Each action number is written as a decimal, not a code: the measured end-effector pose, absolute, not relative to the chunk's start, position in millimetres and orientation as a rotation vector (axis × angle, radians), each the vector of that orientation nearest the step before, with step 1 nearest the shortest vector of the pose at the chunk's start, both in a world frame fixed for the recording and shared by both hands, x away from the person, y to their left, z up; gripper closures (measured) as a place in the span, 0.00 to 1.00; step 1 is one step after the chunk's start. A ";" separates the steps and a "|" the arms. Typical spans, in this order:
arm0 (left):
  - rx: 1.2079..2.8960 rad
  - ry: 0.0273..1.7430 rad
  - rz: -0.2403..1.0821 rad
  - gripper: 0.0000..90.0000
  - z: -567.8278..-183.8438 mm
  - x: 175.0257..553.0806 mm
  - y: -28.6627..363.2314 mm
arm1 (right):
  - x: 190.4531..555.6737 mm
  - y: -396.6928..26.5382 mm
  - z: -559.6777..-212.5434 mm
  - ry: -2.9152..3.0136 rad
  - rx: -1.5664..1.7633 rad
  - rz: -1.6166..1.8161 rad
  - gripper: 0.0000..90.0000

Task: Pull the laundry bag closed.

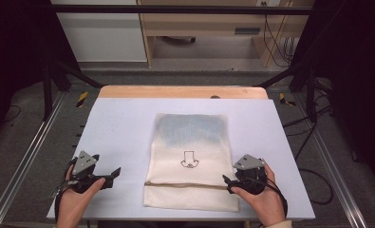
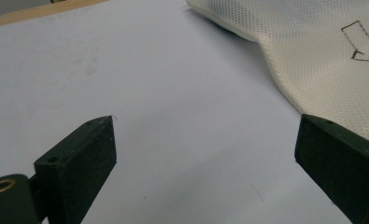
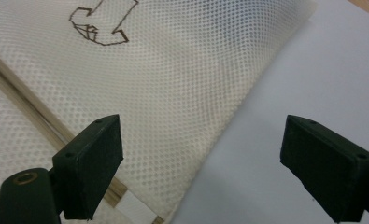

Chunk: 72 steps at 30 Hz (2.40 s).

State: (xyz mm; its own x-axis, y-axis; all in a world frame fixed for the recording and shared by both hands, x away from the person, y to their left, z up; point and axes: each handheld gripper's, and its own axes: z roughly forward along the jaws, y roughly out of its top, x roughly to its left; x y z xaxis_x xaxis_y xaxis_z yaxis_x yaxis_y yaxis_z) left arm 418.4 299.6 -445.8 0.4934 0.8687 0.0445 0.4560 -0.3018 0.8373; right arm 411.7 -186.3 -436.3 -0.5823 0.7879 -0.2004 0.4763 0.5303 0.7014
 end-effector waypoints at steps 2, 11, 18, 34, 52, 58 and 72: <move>1.929 1.108 0.647 0.06 -446.4 420.9 301.4 | 413.5 -178.7 -432.4 2.309 1.008 0.811 0.15; 1.947 1.121 0.655 0.06 -449.2 426.5 299.9 | 424.2 -160.4 -431.2 2.434 0.938 0.769 0.16; 1.961 1.104 0.648 0.06 -450.4 426.2 296.8 | 432.5 -135.6 -430.2 2.535 0.838 0.751 0.17; 1.951 1.125 0.663 0.08 -449.8 425.9 299.7 | 439.4 -88.8 -429.8 2.649 0.697 0.718 0.17; 1.950 1.137 0.667 0.08 -450.2 425.8 302.2 | 440.4 -57.2 -429.4 2.704 0.593 0.714 0.29; 1.971 1.136 0.659 0.09 -452.6 426.3 299.3 | 439.5 -48.0 -428.9 2.718 0.548 0.712 0.38; 1.965 1.137 0.656 0.09 -451.7 427.0 300.2 | 435.5 -22.3 -424.9 2.774 0.415 0.683 0.57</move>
